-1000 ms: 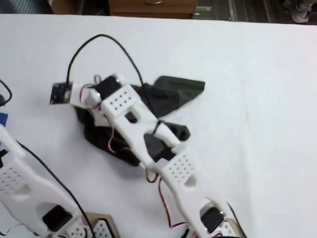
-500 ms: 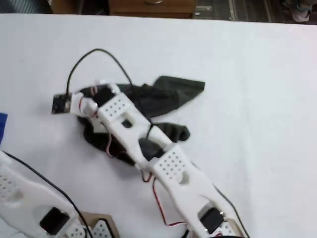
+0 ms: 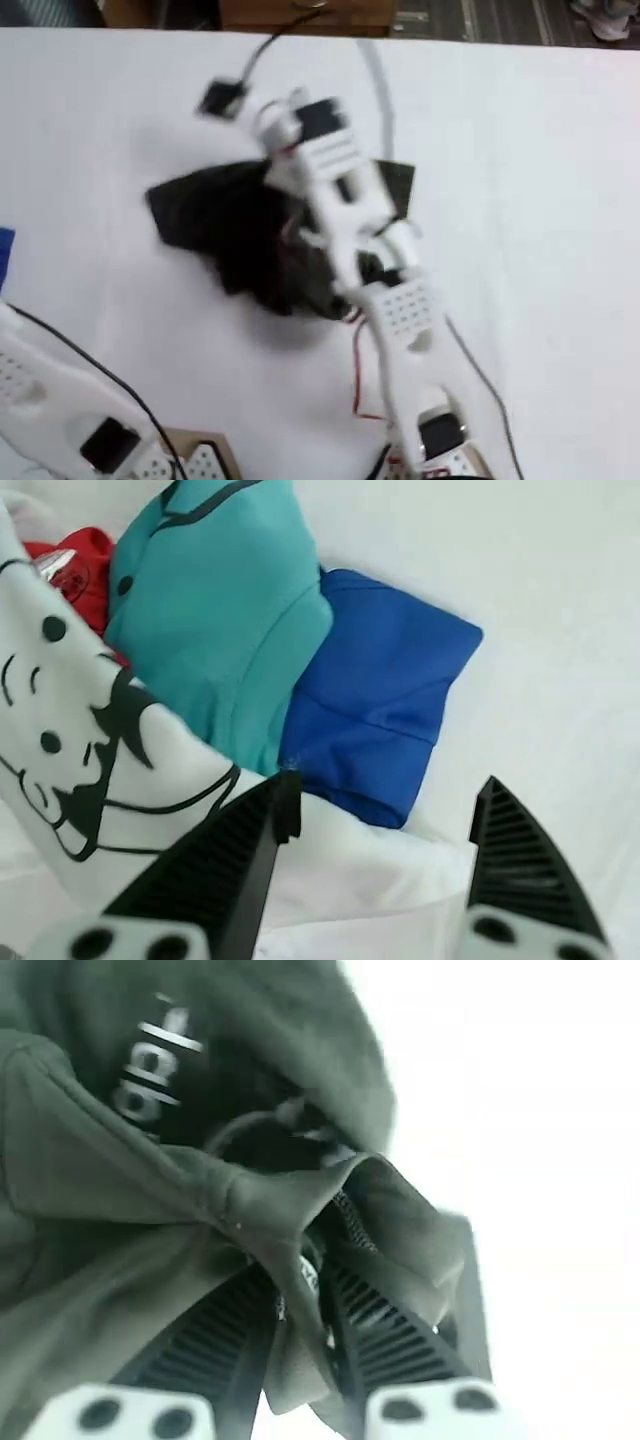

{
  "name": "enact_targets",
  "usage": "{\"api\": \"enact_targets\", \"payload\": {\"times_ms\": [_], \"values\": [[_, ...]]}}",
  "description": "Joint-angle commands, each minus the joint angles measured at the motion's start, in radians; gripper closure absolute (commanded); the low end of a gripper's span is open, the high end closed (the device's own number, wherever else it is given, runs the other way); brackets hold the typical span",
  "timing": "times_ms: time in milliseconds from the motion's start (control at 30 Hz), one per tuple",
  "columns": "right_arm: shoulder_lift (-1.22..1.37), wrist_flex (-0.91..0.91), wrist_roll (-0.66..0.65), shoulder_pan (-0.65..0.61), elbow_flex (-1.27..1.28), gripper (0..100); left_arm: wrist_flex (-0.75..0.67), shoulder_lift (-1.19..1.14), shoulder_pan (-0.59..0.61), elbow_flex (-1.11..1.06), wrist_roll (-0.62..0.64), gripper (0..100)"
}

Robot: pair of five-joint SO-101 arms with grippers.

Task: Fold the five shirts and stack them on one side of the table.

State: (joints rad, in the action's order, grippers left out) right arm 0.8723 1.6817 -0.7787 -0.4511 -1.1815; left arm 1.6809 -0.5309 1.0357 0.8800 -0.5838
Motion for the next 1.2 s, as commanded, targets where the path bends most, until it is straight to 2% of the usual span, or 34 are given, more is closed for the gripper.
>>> {"api": "enact_targets", "payload": {"times_ms": [0, 133, 233, 367, 433, 600, 667, 800, 933, 1033, 1167], "values": [[-0.117, 0.008, 0.009, 0.157, 0.031, 97.8, -0.009, -0.028, -0.046, 0.004, -0.005, 71], [-0.116, 0.007, 0.008, 0.340, 0.152, 97.8, 0.009, -0.083, -0.114, 0.004, -0.003, 71], [-0.116, 0.002, 0.002, 0.432, 0.238, 97.8, 0.055, -0.114, -0.195, 0.010, -0.003, 71], [-0.124, 0.004, -0.061, 0.481, 0.258, 96.9, 0.060, -0.129, -0.275, 0.012, 0.041, 71], [-0.130, 0.008, -0.060, 0.475, 0.258, 90.2, 0.058, -0.129, -0.296, 0.012, 0.061, 71], [-0.223, 0.019, -0.057, 0.314, 0.267, 60.1, 0.055, -0.129, -0.308, 0.013, 0.061, 71], [-0.269, 0.019, -0.054, 0.216, 0.273, 54.9, 0.054, -0.129, -0.295, 0.013, 0.058, 71], [-0.303, 0.013, 0.044, 0.028, 0.262, 54.9, 0.054, -0.129, -0.241, 0.013, 0.058, 71], [-0.280, -0.096, 0.118, -0.088, 0.288, 54.9, 0.054, -0.130, -0.184, 0.013, 0.057, 71], [-0.176, -0.154, 0.127, -0.133, 0.318, 54.9, 0.054, -0.130, -0.147, 0.013, 0.057, 71], [-0.007, -0.156, 0.127, -0.120, 0.284, 54.9, 0.054, -0.130, -0.106, 0.013, 0.006, 71]]}}
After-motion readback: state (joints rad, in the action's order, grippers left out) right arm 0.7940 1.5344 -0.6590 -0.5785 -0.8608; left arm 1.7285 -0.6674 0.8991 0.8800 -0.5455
